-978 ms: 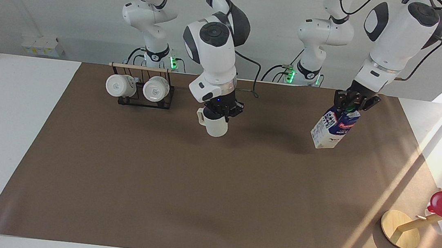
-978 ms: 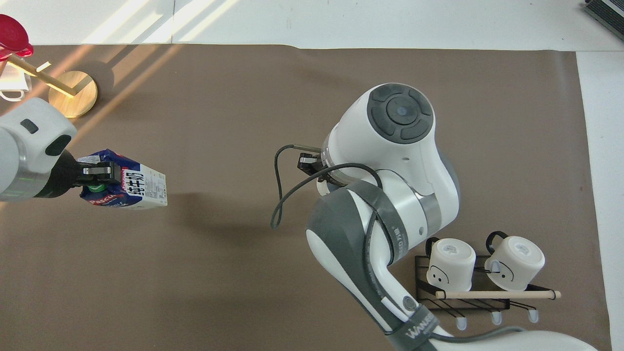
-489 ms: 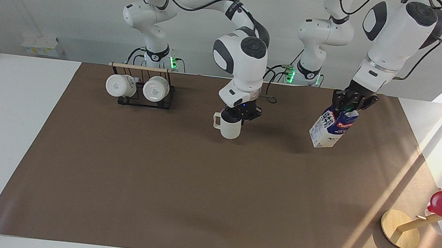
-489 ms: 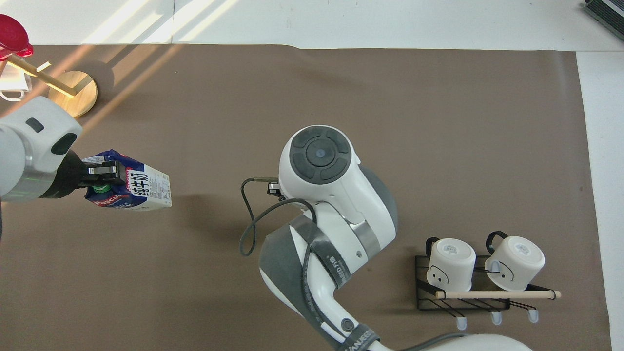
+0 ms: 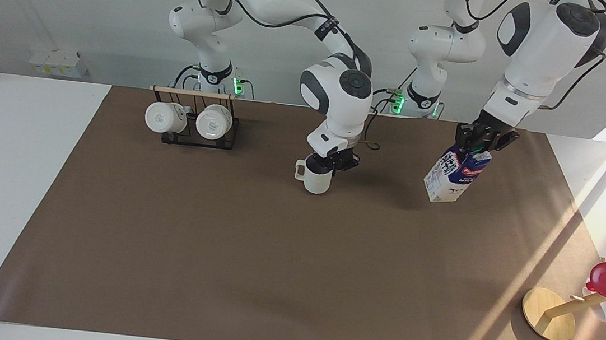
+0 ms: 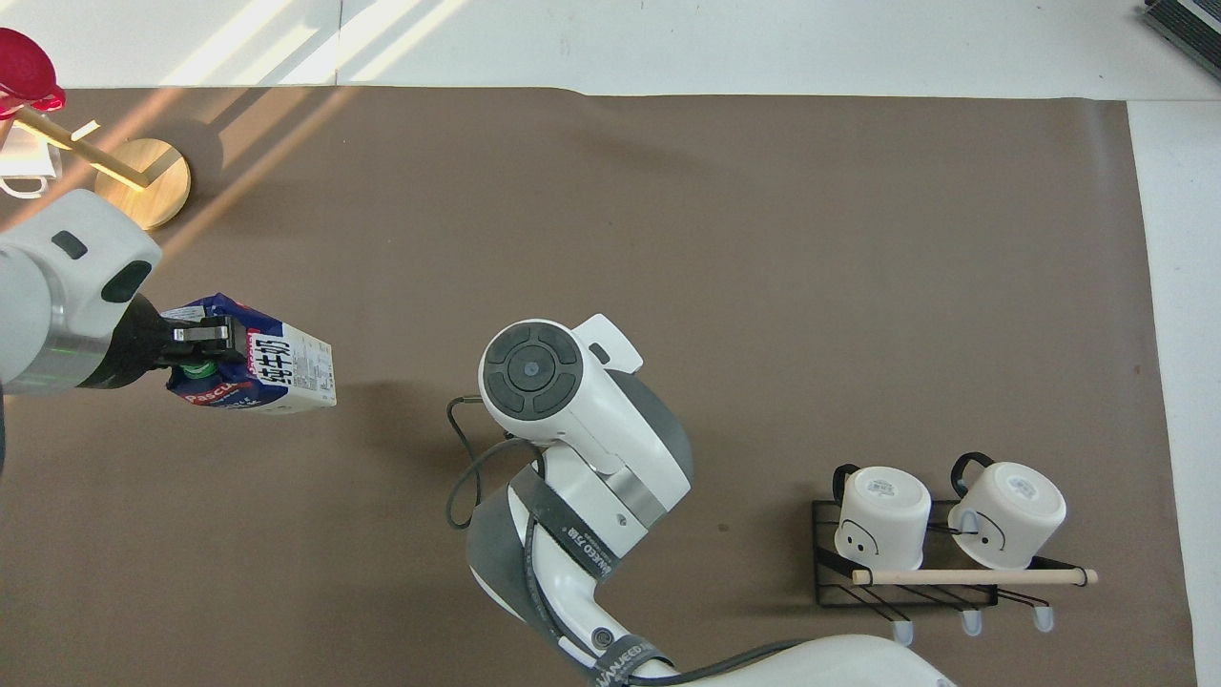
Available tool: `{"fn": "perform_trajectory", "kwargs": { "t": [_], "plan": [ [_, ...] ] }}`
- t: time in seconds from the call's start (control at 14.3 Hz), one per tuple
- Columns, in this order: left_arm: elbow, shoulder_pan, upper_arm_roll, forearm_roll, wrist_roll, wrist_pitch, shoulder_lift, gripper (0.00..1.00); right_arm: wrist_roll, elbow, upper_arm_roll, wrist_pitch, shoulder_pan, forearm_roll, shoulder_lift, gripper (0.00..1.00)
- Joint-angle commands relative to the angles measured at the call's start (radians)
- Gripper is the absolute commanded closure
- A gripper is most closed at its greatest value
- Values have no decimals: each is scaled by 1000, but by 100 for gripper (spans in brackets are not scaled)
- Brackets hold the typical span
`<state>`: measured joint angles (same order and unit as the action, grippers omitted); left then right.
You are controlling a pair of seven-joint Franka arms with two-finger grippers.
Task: Place cup and milk on table
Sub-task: 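Carry the mug with the right gripper while the left gripper lifts the carton, then set the mug and carton down side by side mid-table, open both grippers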
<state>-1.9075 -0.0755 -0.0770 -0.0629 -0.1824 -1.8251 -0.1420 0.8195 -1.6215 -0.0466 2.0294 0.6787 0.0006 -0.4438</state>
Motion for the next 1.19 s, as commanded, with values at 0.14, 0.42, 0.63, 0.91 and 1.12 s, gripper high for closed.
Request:
{"fn": "perform_trajectory", "kwargs": {
  "t": [0.14,0.42,0.63,0.91,1.12],
  "plan": [
    [15,-15,8,-3,-16,23,5,72,21,-9,-6,20,-14,-25,16,49],
    [15,-58,5,-3,-89,56,-2,72,33,12,10,9,-31,-21,42,21],
    [15,-93,3,-3,-109,59,-7,72,20,3,8,-1,-117,-7,135,11],
    [13,-141,2,-3,-179,46,-8,72,17,2,10,-46,-224,-5,232,0],
    [2,-228,2,-3,-305,26,-18,72,13,2,10,-70,-287,-5,276,0]
  ]
}}
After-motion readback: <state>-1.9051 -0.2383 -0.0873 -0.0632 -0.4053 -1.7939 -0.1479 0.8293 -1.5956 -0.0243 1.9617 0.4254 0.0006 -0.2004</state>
